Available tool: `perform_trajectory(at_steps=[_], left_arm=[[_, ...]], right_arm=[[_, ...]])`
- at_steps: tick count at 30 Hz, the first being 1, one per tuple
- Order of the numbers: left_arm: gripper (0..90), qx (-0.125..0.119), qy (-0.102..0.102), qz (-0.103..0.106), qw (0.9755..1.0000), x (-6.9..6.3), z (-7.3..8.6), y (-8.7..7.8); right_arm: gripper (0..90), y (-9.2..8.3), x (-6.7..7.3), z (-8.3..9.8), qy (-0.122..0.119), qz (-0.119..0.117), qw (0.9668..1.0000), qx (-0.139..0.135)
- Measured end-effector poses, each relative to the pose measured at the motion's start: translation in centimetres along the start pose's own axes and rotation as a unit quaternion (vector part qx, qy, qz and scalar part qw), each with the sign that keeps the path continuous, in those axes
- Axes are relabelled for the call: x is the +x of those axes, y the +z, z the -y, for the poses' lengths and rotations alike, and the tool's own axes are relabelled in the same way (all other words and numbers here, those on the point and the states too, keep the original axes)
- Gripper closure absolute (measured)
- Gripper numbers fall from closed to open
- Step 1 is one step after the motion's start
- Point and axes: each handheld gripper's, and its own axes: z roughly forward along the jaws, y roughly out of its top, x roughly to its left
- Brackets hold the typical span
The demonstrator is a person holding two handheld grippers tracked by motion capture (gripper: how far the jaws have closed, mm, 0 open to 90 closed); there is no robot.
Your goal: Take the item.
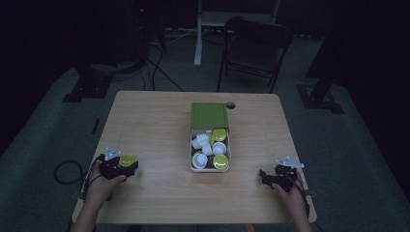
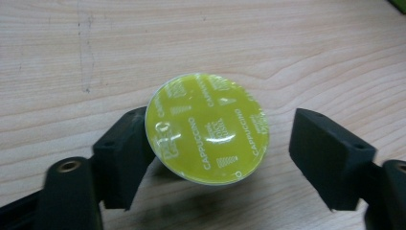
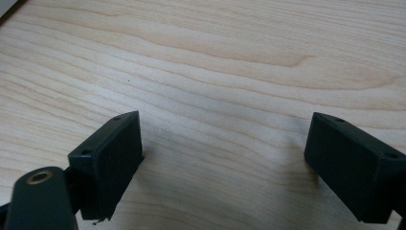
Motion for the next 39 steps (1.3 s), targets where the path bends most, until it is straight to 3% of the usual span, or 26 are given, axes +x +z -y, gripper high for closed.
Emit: perform_trajectory(at_steps=[14,19,26,30,39], left_arm=[[17.5,-0.042,0.033,0.003,0.9986,-1.3,-2.2,-1.9],[17.5,-0.056,0.051,0.031,0.9967,-2.2,-2.6,-2.1],[17.5,-0.057,0.075,0.051,0.9942,-3.5,-2.9,-2.1],[17.6,-0.057,0.092,0.064,0.9921,-4.2,-3.0,-1.9],[17.5,-0.056,0.132,0.103,0.9842,-6.1,-2.6,-1.2]], right_arm=[[12.4,0.0,0.0,0.0,0.0,0.0,1.0,0.0],[12.4,0.0,0.0,0.0,0.0,0.0,1.0,0.0],[12.3,0.0,0.0,0.0,0.0,0.0,1.0,0.0],[12.4,0.0,0.0,0.0,0.0,0.0,1.0,0.0],[12.3,0.0,0.0,0.0,0.0,0.0,1.0,0.0]])
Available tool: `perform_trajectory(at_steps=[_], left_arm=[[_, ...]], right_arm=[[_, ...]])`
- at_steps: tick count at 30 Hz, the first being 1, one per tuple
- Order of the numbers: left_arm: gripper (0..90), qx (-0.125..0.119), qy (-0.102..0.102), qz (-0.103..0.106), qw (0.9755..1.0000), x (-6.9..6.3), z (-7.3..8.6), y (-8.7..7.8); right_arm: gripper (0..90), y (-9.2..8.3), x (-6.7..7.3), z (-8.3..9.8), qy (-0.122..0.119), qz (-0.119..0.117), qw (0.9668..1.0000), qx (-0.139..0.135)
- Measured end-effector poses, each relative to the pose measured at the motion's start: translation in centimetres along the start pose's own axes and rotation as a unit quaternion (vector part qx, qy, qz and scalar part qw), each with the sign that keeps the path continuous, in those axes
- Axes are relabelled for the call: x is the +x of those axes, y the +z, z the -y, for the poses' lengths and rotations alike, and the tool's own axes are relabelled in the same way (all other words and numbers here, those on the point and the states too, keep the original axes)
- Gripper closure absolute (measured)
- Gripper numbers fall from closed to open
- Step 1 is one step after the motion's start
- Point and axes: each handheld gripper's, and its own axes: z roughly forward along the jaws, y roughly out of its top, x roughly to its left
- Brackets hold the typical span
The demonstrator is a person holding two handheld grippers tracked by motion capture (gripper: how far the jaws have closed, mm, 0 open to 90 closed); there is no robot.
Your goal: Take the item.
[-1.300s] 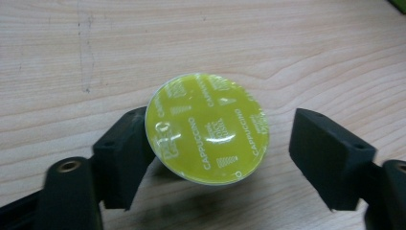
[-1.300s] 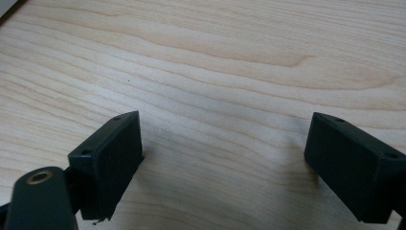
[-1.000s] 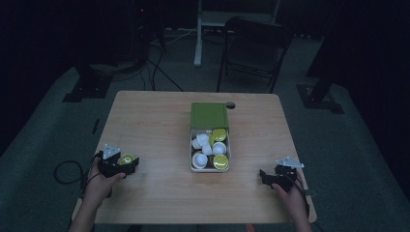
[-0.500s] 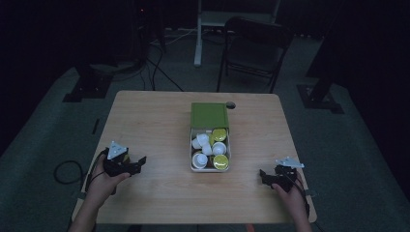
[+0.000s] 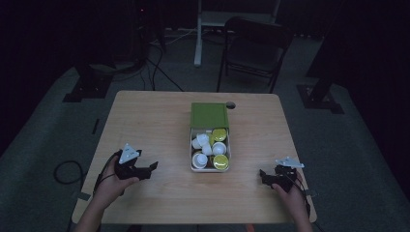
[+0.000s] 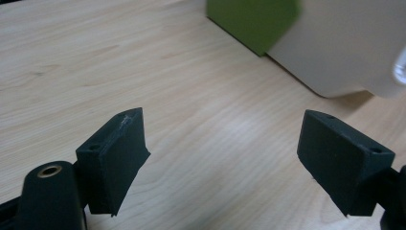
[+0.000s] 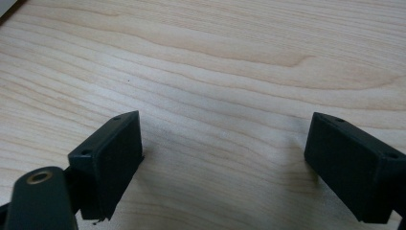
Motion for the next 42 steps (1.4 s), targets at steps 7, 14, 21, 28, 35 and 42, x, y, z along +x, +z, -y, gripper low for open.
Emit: perform_trajectory(at_steps=[7,14,21,28,35,42], left_arm=[[17.5,0.006,0.021,0.024,0.9995,-1.2,0.1,0.8],[15.8,0.014,0.042,0.042,0.9981,-2.5,0.4,1.8],[15.8,0.026,0.065,0.071,0.995,-3.8,0.7,2.5],[15.8,0.054,0.088,0.084,0.9912,-4.9,1.2,3.2],[15.8,0.068,0.103,0.096,0.9877,-5.8,1.6,3.8],[15.8,0.083,0.114,0.105,0.9844,-6.2,1.9,4.3]], right_arm=[[12.3,0.0,0.0,0.0,0.0,0.0,1.0,0.0],[12.3,0.0,0.0,0.0,0.0,0.0,1.0,0.0],[12.3,0.0,0.0,0.0,0.0,0.0,1.0,0.0],[12.2,0.0,0.0,0.0,0.0,0.0,1.0,0.0],[12.3,0.0,0.0,0.0,0.0,0.0,1.0,0.0],[12.3,0.0,0.0,0.0,0.0,0.0,1.0,0.0]])
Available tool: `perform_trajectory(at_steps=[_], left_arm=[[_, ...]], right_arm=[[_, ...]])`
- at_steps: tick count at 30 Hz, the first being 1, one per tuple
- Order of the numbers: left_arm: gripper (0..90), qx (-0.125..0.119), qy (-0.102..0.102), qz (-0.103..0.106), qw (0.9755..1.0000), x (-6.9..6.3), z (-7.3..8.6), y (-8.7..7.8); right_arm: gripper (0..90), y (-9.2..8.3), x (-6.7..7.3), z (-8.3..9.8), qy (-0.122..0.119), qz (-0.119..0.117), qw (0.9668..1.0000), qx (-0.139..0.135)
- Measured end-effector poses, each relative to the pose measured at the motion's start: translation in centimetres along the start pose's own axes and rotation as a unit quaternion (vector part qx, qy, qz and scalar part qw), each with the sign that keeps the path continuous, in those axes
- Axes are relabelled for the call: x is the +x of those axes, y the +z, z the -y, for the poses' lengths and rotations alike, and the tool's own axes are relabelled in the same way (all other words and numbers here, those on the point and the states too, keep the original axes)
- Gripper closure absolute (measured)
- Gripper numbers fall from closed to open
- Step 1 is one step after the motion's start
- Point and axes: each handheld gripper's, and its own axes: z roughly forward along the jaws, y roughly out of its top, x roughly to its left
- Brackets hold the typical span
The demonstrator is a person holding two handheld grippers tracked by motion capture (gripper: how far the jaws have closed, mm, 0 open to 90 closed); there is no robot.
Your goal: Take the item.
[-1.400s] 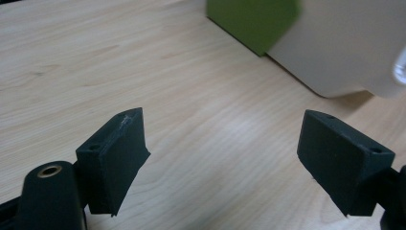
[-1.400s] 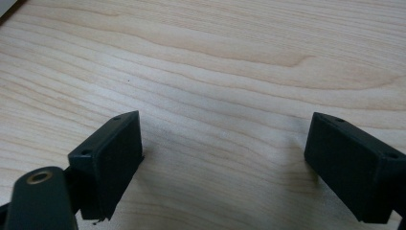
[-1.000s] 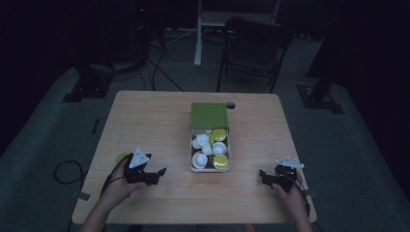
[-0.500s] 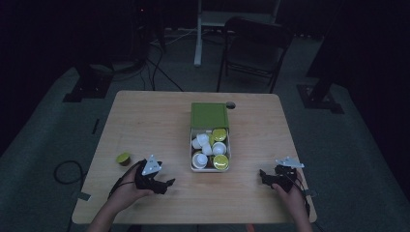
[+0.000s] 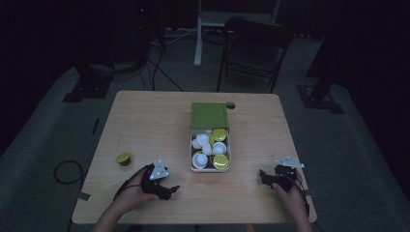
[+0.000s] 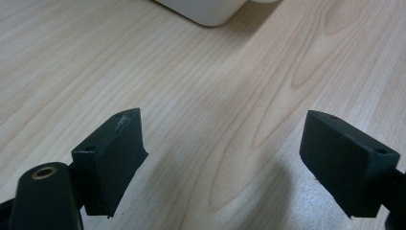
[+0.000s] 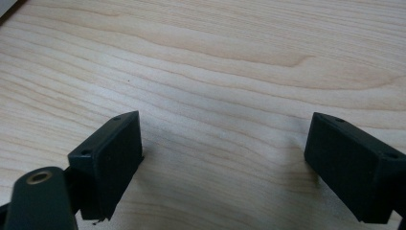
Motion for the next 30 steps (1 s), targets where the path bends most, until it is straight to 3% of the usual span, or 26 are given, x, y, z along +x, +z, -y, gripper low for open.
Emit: perform_trajectory(at_steps=[11,26,30], left_arm=[[15.8,0.024,0.008,0.01,0.9996,-0.27,0.18,0.53],[15.5,0.02,0.003,0.023,0.9995,-0.16,0.3,0.71],[15.5,0.022,-0.012,0.024,0.9994,-0.12,0.11,0.73]], right_arm=[[12.2,0.0,0.0,-0.01,0.0,0.0,1.0,0.001],[11.9,0.08,0.08,-0.09,0.004,0.002,1.0,0.001],[11.9,0.06,0.11,-0.08,0.005,0.004,1.0,0.001]])
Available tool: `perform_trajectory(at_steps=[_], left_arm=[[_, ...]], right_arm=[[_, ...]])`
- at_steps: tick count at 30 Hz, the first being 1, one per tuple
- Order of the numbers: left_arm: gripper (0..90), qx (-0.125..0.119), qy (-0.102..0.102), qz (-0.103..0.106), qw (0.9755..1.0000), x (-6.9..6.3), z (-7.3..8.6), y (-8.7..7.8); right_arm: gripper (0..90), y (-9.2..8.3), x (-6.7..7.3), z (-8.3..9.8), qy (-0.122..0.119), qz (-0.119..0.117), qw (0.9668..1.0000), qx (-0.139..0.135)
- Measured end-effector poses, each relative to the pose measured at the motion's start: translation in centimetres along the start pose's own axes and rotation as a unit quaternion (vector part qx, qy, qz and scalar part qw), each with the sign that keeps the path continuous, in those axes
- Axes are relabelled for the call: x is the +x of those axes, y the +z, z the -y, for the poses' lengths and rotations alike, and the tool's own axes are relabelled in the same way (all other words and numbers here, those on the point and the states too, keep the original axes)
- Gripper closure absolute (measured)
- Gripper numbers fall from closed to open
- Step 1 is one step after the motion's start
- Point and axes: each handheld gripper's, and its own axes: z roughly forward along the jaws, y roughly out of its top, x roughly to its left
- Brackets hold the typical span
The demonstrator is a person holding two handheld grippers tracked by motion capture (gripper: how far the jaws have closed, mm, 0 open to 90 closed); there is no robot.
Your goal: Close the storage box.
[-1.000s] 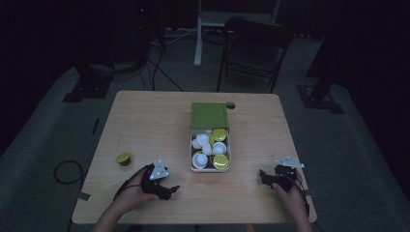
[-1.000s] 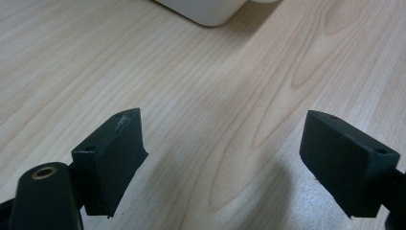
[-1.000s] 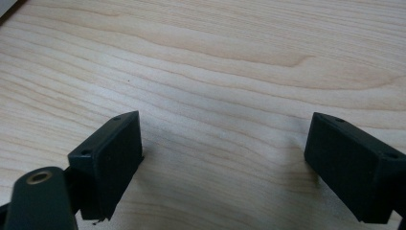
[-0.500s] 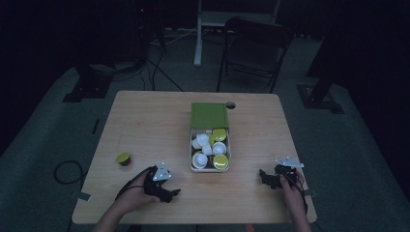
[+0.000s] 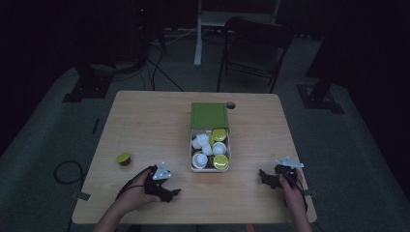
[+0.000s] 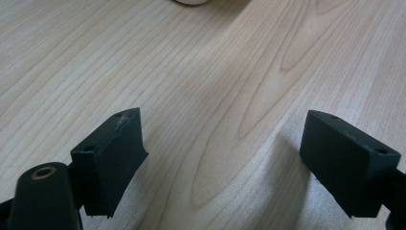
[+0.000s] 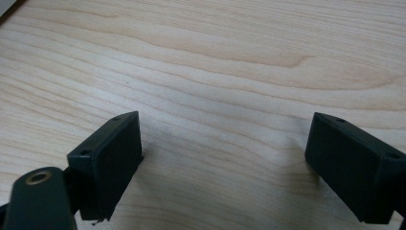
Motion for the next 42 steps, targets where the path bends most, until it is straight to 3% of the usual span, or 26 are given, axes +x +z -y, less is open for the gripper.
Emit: perform_trajectory(at_steps=[3,8,14,21,25,29,38,42], left_arm=[[15.5,-0.006,-0.014,0.009,0.9998,0.0,-0.1,0.0],[15.5,-0.014,-0.007,0.01,0.9998,0.2,-0.3,-0.1],[15.6,-0.035,-0.014,0.011,0.9992,0.2,-1.0,-0.3],[15.5,-0.05,-0.016,0.018,0.9985,0.3,-2.0,-0.3],[15.6,-0.063,-0.014,0.014,0.9978,0.3,-2.7,-0.3],[15.6,-0.082,-0.017,0.016,0.9964,0.2,-3.3,-0.5],[15.5,-0.103,-0.017,-0.001,0.9946,0.6,-4.1,-0.6],[15.5,-0.124,-0.023,-0.005,0.992,0.8,-4.6,-0.8]], right_arm=[[11.9,0.0,0.1,0.0,0.0,0.001,1.0,0.001],[11.9,-0.2,0.3,0.0,-0.005,-0.007,0.9999,0.007],[11.9,-0.8,1.2,-0.5,-0.002,-0.039,0.9992,-0.007],[11.9,-1.4,2.9,-1.5,-0.022,-0.072,0.9969,-0.022],[11.9,-1.7,4.0,-1.9,-0.034,-0.11,0.9928,-0.034],[11.9,-2.0,5.0,-2.2,-0.059,-0.13,0.989,-0.04],[12.0,-2.1,6.1,-3.1,-0.054,-0.171,0.9822,-0.056],[12.0,-2.0,6.4,-3.7,-0.048,-0.189,0.9787,-0.063]])
